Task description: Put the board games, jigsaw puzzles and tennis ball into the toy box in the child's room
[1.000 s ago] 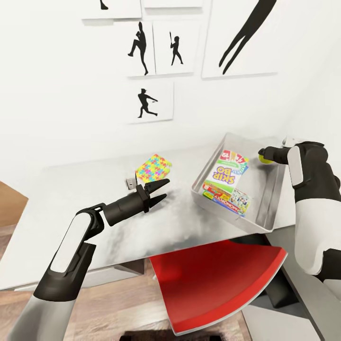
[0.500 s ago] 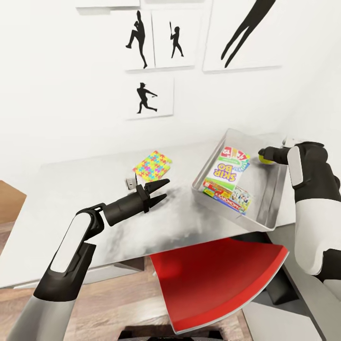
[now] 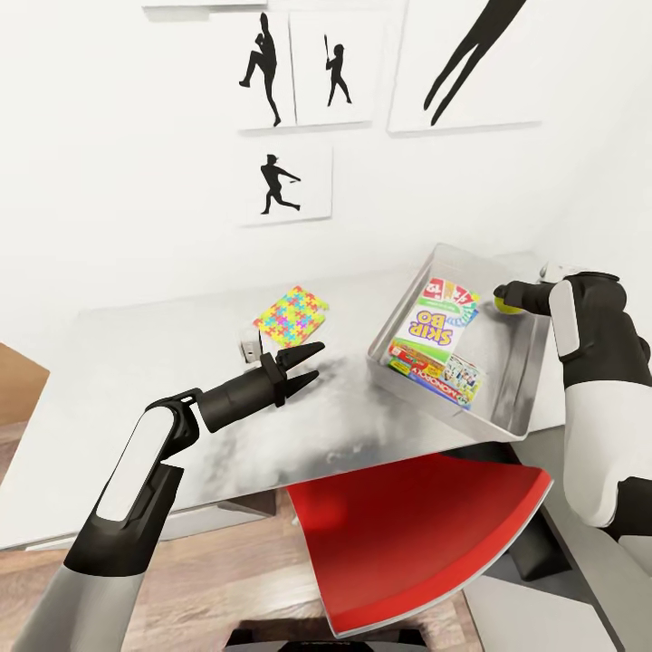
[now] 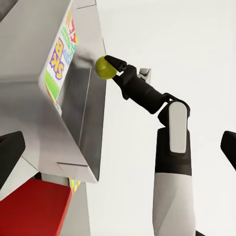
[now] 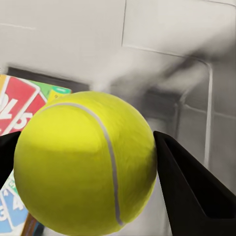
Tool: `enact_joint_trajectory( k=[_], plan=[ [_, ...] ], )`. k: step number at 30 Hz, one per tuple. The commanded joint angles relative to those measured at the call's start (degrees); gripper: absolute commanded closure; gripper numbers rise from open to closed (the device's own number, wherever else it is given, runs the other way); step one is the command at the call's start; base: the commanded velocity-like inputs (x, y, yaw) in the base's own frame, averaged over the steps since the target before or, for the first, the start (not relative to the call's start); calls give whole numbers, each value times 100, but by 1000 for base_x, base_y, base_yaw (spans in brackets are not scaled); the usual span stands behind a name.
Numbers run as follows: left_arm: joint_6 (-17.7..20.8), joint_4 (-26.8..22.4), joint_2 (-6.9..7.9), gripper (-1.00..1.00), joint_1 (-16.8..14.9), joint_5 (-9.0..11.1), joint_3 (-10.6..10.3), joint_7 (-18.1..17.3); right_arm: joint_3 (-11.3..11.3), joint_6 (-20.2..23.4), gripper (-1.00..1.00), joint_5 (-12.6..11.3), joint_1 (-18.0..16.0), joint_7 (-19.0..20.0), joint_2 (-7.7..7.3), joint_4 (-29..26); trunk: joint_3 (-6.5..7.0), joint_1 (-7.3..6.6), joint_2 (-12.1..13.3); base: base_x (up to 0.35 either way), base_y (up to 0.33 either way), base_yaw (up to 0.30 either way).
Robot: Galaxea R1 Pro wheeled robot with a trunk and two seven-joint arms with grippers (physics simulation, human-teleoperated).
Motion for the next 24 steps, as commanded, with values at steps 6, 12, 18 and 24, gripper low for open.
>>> enact_joint_trajectory(
  k=[6, 12, 18, 24],
  plan=[
    [8, -3, 3, -100, -4, 53, -3, 43, 2, 17, 100, -78, 2, -65, 6, -31, -7, 2, -6, 0, 0, 0],
    [8, -4, 3, -100, -4, 53, -4, 43, 5, 18, 100, -79, 2, -62, 8, -50, -8, 2, -6, 0, 0, 0],
    [8, -4, 3, -100, -4, 53, -4, 43, 21, 18, -100, -80, -2, -59, 9, -66, -8, 2, -6, 0, 0, 0],
    [8, -4, 3, -100, -4, 53, -3, 43, 35, 18, -100, -79, -3, -65, 9, -85, -8, 2, -6, 0, 0, 0]
  ],
)
